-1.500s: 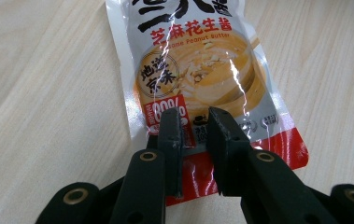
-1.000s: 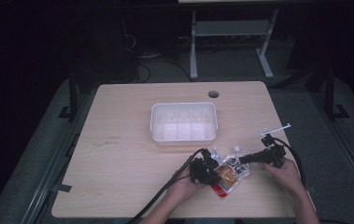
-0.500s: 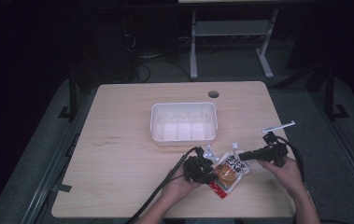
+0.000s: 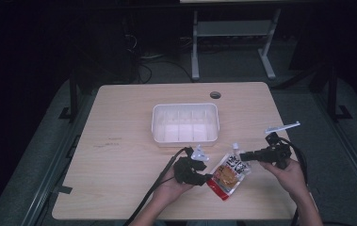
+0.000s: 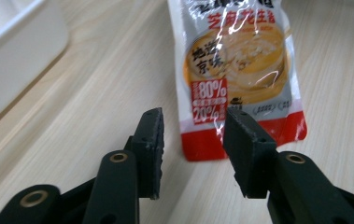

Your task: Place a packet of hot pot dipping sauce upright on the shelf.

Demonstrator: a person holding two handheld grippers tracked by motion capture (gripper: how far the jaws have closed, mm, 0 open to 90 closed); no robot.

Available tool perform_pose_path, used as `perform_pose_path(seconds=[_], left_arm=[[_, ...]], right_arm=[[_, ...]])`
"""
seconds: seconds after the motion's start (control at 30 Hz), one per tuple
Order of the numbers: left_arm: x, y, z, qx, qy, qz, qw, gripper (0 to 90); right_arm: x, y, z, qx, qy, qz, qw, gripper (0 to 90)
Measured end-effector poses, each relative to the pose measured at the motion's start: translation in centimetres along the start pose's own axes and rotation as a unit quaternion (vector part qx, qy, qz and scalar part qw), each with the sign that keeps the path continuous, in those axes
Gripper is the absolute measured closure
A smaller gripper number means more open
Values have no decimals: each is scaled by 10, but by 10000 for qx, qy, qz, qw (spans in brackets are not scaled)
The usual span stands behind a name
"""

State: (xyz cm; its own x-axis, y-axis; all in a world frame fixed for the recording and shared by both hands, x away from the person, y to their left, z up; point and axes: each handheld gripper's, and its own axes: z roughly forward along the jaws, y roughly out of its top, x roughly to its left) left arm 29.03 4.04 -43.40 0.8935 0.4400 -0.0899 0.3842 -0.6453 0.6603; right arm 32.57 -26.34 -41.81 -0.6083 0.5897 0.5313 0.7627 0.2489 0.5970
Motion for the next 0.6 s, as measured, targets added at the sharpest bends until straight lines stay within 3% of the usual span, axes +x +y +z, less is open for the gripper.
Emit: perform_pose_path(seconds=[0.27,0.6], left_arm=[[7,-16,-21,-46,130,-2,9999,498],[15,-39,-49,-316,322,-104,9989,461]], right_arm=[[11,4,-4,-26,25,-77,10000,881],[40,15,-12,-18,-131,-312,9994,884]])
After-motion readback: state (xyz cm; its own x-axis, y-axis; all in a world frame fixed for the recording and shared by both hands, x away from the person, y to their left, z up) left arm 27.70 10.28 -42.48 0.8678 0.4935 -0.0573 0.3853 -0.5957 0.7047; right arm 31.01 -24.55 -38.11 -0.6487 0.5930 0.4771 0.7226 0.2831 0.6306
